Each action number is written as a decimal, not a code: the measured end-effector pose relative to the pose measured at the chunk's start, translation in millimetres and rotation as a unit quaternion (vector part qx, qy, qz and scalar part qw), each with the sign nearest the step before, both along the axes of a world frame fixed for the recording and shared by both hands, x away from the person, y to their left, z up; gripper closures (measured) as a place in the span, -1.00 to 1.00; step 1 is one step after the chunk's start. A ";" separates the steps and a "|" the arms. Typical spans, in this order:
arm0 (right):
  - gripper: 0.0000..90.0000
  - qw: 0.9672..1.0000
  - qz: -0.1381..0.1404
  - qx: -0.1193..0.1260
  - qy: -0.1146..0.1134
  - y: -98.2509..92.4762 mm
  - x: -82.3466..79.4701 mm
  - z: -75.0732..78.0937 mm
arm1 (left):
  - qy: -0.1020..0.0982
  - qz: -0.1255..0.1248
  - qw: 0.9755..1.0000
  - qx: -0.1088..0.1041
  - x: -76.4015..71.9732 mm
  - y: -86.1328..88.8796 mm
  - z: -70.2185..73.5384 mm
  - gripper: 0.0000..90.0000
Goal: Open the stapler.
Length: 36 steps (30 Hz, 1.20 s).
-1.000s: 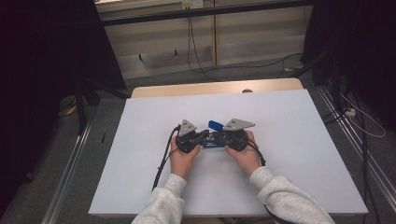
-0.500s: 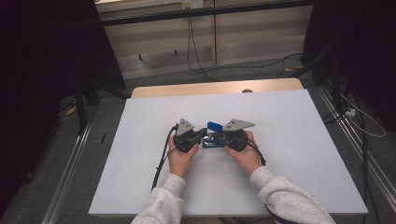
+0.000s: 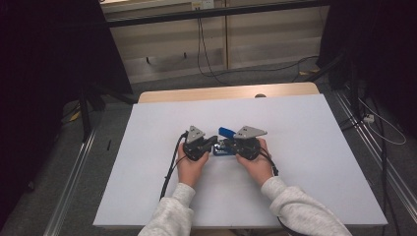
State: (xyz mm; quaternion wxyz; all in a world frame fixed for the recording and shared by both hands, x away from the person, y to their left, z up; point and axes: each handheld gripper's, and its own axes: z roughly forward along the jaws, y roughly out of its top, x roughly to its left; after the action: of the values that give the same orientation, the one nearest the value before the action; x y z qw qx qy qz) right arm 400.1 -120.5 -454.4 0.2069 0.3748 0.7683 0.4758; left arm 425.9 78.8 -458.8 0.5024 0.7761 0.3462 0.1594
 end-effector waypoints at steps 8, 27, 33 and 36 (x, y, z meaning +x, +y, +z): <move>1.00 1.000 -0.012 0.001 -0.003 0.3 -0.4 1.7 | 0.001 -0.001 1.000 0.003 0.4 0.8 -1.3 1.00; 1.00 1.000 -0.026 0.004 -0.015 -1.5 -2.8 8.5 | 0.009 -0.007 1.000 0.007 -1.4 -2.0 -2.3 1.00; 1.00 0.999 -0.029 0.011 -0.011 -4.1 -2.6 10.5 | 0.008 -0.007 1.000 0.008 -1.4 -2.0 -2.3 1.00; 1.00 0.999 -0.036 0.010 -0.014 -4.7 -3.6 11.6 | 0.007 -0.008 1.000 0.009 -1.4 -2.0 -2.3 1.00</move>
State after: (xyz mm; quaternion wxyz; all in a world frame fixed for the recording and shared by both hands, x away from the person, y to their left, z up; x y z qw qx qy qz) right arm 396.5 -125.1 -442.8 0.2312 0.3977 0.7465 0.4808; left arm 424.5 76.8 -461.2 0.4942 0.7845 0.3420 0.1526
